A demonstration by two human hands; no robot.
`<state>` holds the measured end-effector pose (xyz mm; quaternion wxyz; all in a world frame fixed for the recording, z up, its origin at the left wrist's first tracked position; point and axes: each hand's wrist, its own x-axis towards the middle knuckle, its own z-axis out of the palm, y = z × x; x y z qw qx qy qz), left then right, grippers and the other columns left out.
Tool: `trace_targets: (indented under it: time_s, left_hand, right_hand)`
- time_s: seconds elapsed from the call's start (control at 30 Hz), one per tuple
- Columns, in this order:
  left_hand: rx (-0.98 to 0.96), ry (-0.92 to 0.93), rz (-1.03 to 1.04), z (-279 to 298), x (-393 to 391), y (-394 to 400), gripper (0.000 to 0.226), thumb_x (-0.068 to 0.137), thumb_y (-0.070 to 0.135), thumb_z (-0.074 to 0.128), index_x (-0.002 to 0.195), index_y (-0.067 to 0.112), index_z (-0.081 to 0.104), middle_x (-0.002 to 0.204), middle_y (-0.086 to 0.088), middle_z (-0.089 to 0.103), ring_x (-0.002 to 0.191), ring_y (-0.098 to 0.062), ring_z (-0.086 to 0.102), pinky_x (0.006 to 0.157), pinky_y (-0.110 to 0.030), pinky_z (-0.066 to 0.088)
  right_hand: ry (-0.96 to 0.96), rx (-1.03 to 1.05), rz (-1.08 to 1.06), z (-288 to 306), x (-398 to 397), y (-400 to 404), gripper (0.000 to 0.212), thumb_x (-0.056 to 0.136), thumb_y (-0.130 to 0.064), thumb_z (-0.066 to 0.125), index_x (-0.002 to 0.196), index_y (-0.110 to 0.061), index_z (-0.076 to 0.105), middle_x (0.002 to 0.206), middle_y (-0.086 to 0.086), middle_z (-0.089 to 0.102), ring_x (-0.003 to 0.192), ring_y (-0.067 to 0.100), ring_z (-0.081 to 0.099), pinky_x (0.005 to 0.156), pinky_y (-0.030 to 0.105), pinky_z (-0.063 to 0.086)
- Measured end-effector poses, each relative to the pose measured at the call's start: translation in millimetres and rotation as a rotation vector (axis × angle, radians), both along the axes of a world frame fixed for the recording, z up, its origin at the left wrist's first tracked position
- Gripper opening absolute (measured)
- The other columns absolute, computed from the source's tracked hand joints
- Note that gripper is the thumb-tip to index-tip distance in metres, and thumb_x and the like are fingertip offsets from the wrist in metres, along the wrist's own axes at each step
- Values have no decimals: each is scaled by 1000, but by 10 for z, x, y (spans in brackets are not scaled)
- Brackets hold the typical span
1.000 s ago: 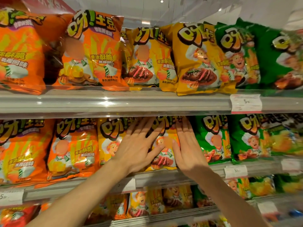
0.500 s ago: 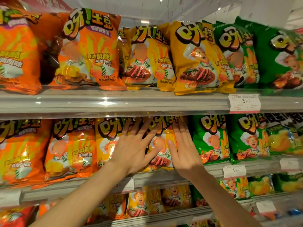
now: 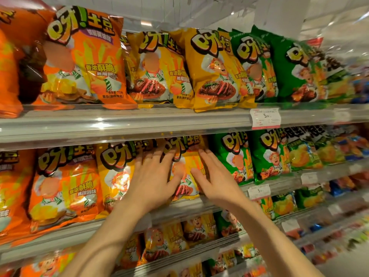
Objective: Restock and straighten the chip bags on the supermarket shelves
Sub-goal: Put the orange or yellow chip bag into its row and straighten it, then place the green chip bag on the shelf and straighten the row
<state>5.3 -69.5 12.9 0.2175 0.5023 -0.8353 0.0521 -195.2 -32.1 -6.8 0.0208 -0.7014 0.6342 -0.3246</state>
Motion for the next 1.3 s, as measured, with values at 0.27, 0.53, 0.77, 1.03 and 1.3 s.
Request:
trace_targets:
  time_s: [0.27,0.53,0.77,1.03,1.3]
  left_hand:
    - [-45,114,-70,56,-310,293,65,97,59,43,153,28,33,145,3,45,129,-20,43,96,-35,46]
    - [-349,38,132,73,-870,367,57,92,48,54,134,9,57,115,-14,61,104,-33,56,78,-46,53]
    - [-298,-133,99,55,-2046,335,59,93,46,60,143,15,53,136,-20,54,124,-40,51,89,-49,52]
    - [-322,-200,200,-74,-2435,129,61,99,55,39,149,22,45,148,-21,48,145,-42,35,117,-61,28]
    - [-349,-156,218,-327,-2493,-174,70,103,62,25,162,25,17,170,-16,5,157,-33,0,124,-55,13]
  right_hand:
    - [86,83,-4,242,-651,399,51,98,-56,49,142,-33,50,130,-12,61,104,4,62,94,37,52]
    - [162,27,60,339,-1811,355,48,98,-59,45,140,-36,50,131,-21,57,109,-2,55,93,28,50]
    - [367,-69,89,433,-2694,63,44,103,-46,44,142,-27,51,134,-4,58,124,17,53,98,32,41]
    - [478,-260,28,370,-2883,-123,43,96,-39,58,128,-11,62,128,15,59,116,35,55,95,47,49]
    - [450,-293,-9,5,-2698,-393,76,102,-59,23,161,-17,3,168,17,7,155,33,0,122,59,11]
